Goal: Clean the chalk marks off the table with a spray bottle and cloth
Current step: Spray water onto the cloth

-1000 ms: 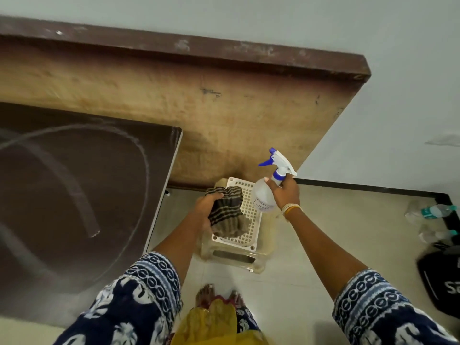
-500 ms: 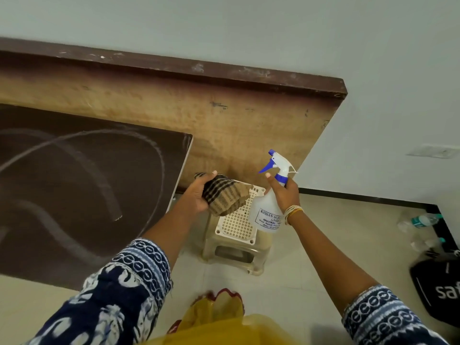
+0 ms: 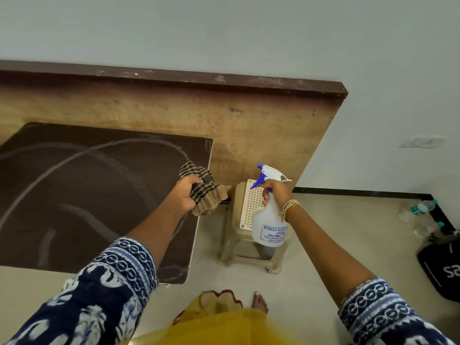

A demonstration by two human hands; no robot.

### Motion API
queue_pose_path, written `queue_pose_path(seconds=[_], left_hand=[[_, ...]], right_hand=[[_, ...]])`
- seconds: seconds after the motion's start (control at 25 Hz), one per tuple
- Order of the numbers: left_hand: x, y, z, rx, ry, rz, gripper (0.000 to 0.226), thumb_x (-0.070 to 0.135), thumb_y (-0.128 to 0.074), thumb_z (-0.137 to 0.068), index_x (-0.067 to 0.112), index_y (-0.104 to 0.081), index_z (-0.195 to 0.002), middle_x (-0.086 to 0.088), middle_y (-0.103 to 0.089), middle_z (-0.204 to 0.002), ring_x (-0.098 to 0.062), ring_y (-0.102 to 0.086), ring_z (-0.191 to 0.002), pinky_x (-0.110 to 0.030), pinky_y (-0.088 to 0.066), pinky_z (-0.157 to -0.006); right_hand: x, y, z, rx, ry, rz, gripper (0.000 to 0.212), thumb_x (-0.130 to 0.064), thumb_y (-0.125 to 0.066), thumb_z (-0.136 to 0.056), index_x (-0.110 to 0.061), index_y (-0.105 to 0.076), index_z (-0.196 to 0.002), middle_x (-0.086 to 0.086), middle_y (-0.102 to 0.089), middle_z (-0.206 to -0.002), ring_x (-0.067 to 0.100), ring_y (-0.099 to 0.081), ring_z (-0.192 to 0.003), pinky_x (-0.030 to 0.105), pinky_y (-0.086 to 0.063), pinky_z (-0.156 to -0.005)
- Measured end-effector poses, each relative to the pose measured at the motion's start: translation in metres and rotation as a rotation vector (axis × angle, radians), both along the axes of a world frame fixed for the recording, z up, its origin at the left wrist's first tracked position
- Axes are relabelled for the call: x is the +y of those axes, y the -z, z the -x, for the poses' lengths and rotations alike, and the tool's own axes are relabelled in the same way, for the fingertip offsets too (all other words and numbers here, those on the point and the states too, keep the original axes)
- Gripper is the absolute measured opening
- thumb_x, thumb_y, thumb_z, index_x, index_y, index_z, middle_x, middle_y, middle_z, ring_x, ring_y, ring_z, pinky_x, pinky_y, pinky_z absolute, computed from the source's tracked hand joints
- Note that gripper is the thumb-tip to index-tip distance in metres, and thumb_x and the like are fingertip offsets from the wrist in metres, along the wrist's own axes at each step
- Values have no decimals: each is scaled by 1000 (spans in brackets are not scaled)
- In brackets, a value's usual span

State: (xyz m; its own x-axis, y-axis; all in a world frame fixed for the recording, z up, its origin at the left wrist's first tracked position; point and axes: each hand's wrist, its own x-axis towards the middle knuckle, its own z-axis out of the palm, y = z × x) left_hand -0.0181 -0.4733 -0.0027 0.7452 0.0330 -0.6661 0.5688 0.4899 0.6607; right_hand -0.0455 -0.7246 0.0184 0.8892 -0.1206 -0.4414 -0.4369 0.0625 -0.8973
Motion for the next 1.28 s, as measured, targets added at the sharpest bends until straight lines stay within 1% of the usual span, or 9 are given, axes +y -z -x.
queue_pose_path(seconds=[0.12,0.24,0.32,0.48,0.68,0.88,1.04,1.12,1.28], left_hand=[[43,-7,22,-54,-8,-6,48,-6,-53,-80,-1,-57,-128,-21,-63,-124,-38,-63,-109,-46,-59,-76],[77,-12,44,-66,-29,-17,56,-10,-49,-77,-1,-53,-132,-23,-60,-128,-40,-62,-112,-47,-59,-75],[98,-17,58,-69,-49,-21,58,-11,-46,-76,-2,-51,-134,-25,-59,-129,-41,-62,-111,-47,-59,-74],[122,-24,72,-85,-78,36,44,-8,-47,-84,-2,-55,-127,-22,-63,-120,-36,-65,-100,-47,-60,-75],[127,-20,68,-57,-100,110,25,5,-55,-91,4,-61,-115,-16,-68,-105,-31,-67,-92,-45,-54,-76],[128,-6,49,-40,-136,183,17,16,-58,-93,5,-62,-105,-17,-68,-103,-33,-66,-94,-49,-52,-75],[128,0,38,-22,-135,228,21,19,-55,-96,5,-62,-108,-16,-73,-89,-33,-67,-91,-48,-52,-71],[137,3,29,-9,-118,221,21,19,-54,-96,5,-63,-110,-15,-74,-88,-32,-67,-90,-48,-52,-71],[177,8,5,5,-52,181,20,21,-54,-96,6,-64,-104,-14,-74,-82,-32,-66,-88,-46,-51,-73]], right_hand=[[44,-11,23,-15,-3,-11,15,-3,-49,-78,1,-60,-69,16,-55,-59,22,-42,-37,26,-40,-47],[84,-19,43,14,4,-143,24,-4,-51,-78,0,-69,-94,11,-71,-87,18,-47,-46,24,-42,-46],[107,-23,54,56,-13,-201,24,-7,-53,-76,-5,-71,-92,8,-72,-95,16,-46,-52,25,-45,-52],[140,-23,65,169,-3,-258,40,-12,-51,-70,-3,-68,-105,11,-72,-94,12,-49,-50,26,-50,-59],[159,-20,62,209,1,-231,33,-9,-54,-68,-11,-75,-94,8,-72,-88,11,-49,-51,25,-49,-58],[166,-13,47,248,29,-191,30,-8,-58,-75,-16,-77,-97,3,-73,-87,11,-53,-56,25,-51,-59],[178,-4,31,287,134,-155,24,4,-43,-78,-5,-66,-80,8,-69,-83,20,-51,-63,27,-41,-56],[188,-1,23,322,165,-95,23,9,-42,-75,0,-60,-84,9,-64,-78,23,-53,-72,28,-38,-54],[223,4,15,376,175,-5,22,1,-52,-73,1,-57,-94,12,-50,-65,19,-47,-50,26,-42,-56]])
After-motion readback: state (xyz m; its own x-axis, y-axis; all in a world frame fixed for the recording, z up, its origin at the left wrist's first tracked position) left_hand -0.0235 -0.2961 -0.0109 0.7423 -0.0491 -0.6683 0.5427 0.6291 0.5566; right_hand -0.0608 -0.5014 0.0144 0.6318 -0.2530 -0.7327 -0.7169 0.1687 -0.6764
